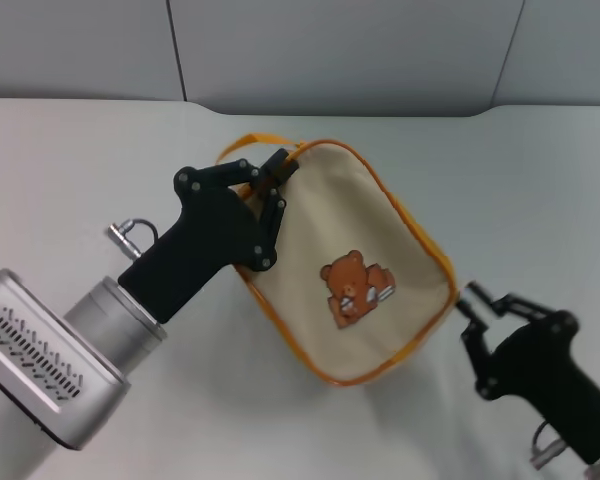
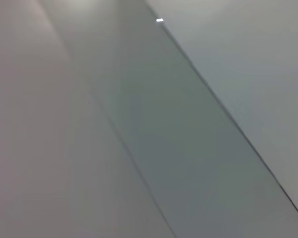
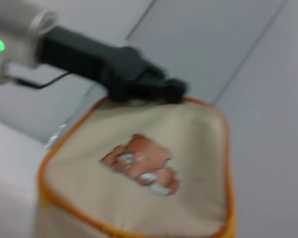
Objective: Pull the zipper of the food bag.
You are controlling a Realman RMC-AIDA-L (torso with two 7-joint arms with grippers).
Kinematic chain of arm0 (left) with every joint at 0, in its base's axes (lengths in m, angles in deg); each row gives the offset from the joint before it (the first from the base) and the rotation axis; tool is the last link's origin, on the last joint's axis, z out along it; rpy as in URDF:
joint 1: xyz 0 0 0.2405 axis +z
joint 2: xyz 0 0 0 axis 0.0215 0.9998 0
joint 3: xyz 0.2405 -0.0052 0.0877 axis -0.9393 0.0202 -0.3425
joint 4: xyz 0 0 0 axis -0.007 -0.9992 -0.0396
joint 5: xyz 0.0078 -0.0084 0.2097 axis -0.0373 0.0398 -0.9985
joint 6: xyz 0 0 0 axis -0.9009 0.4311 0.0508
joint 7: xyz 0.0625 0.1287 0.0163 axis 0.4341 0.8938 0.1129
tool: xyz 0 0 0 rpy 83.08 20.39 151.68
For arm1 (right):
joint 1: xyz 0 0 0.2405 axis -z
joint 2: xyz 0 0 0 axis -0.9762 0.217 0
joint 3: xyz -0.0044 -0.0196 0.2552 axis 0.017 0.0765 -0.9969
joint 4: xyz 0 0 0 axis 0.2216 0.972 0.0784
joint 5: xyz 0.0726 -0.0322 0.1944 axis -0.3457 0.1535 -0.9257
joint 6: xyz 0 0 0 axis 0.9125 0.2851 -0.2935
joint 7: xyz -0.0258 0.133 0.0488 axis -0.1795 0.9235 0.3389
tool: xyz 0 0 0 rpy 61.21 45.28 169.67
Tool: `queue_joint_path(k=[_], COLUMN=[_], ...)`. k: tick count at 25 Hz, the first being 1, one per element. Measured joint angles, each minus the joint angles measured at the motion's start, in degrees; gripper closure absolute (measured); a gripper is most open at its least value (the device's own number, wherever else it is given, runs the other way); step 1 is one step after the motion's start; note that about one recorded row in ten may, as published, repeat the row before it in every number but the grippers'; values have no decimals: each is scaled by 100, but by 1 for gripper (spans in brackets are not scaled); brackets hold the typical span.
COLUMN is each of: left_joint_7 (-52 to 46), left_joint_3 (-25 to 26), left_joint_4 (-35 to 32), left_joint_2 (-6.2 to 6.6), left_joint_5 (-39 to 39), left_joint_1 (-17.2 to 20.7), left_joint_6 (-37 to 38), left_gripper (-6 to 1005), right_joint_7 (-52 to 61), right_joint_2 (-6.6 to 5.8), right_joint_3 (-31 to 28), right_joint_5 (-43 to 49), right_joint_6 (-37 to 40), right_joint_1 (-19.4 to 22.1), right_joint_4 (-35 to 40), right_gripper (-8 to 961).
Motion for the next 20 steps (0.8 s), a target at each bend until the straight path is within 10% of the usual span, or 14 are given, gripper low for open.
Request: queue_joint_path(k=[20], left_joint_7=[-2125], left_joint_3=[741], left_joint_4=[421], left_joint_2=[44], left_joint_5=[-27], left_joint_1=[793], left_joint_6=[-216], left_gripper=[803], right_joint_7=[6212], right_joint_2=[-40], right_joint_3=[491], right_joint_5=[-244], right_joint_6=[1286], right_joint_1=[-454], right_joint_4=[2283], right_gripper=[285])
